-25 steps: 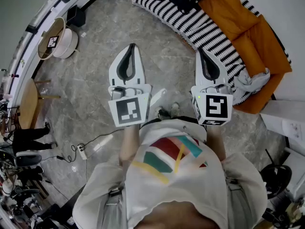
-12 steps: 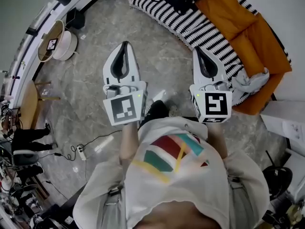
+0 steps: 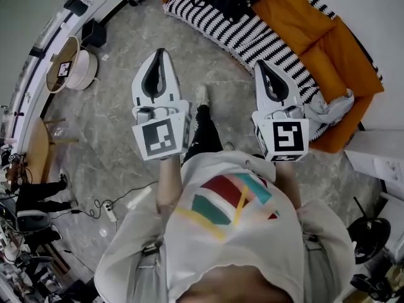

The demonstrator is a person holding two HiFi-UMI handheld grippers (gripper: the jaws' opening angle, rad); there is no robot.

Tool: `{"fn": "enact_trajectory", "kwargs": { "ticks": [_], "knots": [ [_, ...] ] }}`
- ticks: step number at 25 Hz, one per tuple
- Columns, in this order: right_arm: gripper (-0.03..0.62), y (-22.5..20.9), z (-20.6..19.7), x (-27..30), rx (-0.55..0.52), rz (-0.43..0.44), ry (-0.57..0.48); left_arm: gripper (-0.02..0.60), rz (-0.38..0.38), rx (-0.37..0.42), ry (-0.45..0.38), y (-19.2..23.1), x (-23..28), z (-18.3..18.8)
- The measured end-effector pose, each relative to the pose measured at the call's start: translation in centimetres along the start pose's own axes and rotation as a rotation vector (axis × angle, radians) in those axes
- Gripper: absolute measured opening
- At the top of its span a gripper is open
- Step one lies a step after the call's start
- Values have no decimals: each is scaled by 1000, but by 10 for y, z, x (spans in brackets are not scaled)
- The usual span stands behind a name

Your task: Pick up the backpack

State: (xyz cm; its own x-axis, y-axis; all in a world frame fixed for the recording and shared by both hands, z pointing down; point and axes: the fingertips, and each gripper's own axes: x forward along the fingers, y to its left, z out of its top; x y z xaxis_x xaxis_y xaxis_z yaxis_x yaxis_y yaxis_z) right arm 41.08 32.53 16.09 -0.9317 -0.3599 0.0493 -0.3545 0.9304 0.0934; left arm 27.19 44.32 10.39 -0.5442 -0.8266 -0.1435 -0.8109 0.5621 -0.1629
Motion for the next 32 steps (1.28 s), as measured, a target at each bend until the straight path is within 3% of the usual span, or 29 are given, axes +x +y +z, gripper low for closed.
{"fn": "enact_trajectory", "kwargs": {
  "ticks": [6, 13, 22, 32],
  "knots": [
    [5, -21, 2, 23, -14, -67, -24, 15, 3, -58, -8, 14, 43, -11],
    [5, -44, -2, 89, -61, -98, -18, 15, -50, -87, -72, 27, 117, -28],
    [5, -65, -5, 244, -25, -69, 46, 15, -64, -102, -20, 87, 253, -69],
    [5, -98, 27, 422, 8, -81, 17, 15, -131, -99, -85, 150, 417, -79]
  ]
}}
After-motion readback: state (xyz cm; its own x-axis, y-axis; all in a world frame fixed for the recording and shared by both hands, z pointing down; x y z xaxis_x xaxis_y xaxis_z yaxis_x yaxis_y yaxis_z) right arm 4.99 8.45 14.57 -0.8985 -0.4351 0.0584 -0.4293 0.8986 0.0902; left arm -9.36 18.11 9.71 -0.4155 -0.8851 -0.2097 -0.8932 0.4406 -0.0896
